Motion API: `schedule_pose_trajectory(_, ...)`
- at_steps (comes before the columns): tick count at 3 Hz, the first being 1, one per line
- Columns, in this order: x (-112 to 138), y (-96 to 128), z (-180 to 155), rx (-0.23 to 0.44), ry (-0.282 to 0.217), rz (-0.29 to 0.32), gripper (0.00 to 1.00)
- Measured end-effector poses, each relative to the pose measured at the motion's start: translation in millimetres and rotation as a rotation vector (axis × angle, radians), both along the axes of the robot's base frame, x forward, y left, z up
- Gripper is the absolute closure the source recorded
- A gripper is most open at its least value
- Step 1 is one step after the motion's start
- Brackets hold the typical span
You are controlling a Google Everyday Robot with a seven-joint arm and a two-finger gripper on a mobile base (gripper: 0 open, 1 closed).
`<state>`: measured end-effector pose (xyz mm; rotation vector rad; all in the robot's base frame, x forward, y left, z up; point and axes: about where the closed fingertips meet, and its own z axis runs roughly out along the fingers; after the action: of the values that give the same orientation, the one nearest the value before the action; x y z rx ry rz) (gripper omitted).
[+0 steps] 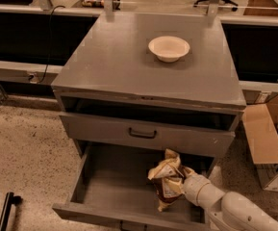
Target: Pick brown chip bag from middle drawer and place on counter
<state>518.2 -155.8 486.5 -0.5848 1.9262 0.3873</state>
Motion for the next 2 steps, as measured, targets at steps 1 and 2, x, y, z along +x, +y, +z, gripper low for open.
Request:
schedule_pose_trajectory(1,-12,18,31,0.072,-0.096,0.077,0.88)
schedule_pose_trajectory(2,-53,20,92,0.164,-0.247,0.149,1.0)
